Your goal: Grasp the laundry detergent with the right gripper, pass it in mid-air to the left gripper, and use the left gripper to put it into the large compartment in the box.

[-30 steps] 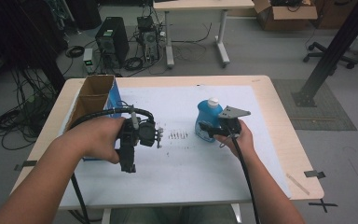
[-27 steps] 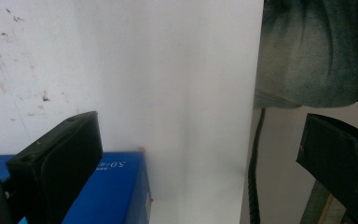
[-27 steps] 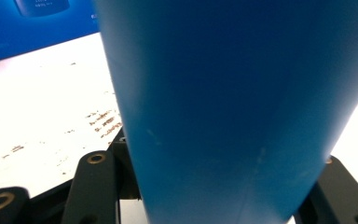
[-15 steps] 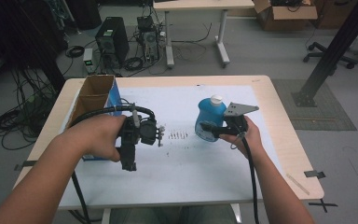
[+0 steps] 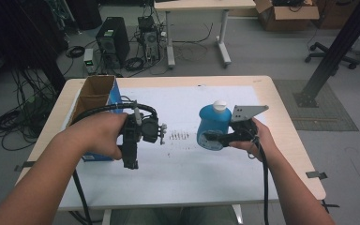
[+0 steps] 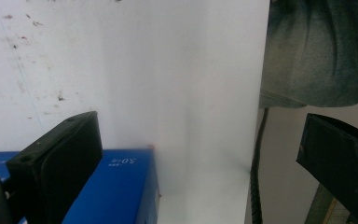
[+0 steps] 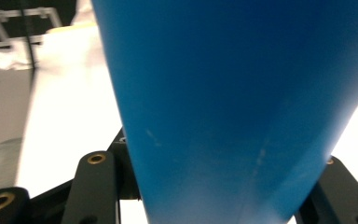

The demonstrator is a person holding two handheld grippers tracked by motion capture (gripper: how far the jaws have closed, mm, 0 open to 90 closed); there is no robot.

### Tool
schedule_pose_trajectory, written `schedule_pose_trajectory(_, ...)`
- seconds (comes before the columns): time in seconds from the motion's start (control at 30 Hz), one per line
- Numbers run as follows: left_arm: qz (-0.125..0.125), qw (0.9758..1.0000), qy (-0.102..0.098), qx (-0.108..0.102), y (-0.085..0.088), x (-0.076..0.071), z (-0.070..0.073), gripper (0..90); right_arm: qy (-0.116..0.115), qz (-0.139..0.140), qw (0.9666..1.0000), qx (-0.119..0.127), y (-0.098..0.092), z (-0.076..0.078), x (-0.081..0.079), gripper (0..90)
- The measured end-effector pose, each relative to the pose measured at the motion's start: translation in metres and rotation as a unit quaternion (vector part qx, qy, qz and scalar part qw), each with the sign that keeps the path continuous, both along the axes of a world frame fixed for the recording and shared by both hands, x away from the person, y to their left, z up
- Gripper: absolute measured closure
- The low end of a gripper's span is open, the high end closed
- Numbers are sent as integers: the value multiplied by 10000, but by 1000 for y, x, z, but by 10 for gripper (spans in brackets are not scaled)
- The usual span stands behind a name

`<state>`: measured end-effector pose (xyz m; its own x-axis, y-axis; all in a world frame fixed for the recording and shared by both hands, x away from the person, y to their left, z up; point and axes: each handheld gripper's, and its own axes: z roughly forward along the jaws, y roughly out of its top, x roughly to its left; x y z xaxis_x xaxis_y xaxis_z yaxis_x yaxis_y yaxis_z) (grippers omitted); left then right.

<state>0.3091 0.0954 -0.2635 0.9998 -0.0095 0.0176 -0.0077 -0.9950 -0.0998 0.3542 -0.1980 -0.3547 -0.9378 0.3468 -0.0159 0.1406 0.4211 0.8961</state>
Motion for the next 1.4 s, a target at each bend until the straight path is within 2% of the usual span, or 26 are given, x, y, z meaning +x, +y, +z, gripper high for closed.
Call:
schedule_pose_trajectory(0.03,-27,10000,-18,13,-1,0,1,3,1,274,9996,5,2,1,-6,451)
schedule_pose_trajectory(0.13,-32,10000,-4,-12,-2,1,2,3,-56,504,9987,22,6,1,-14,450)
schedule_pose_trajectory(0.37,-50,10000,-6,-28,-7,3,4,3,-23,717,9974,54,16,-6,-26,450)
schedule_pose_trajectory(0.43,-46,10000,-22,-67,-8,3,5,2,-14,725,9974,-11,19,-8,-28,450)
schedule_pose_trajectory(0.77,-59,9999,14,-125,-13,5,8,2,68,809,9967,42,30,-19,-34,450)
schedule_pose_trajectory(1.23,-157,9996,-8,-228,-23,3,7,2,72,938,9956,28,61,-29,-41,448)
schedule_pose_trajectory(1.4,-160,9997,2,-209,-25,2,7,2,74,1029,9946,-64,76,-33,-43,447)
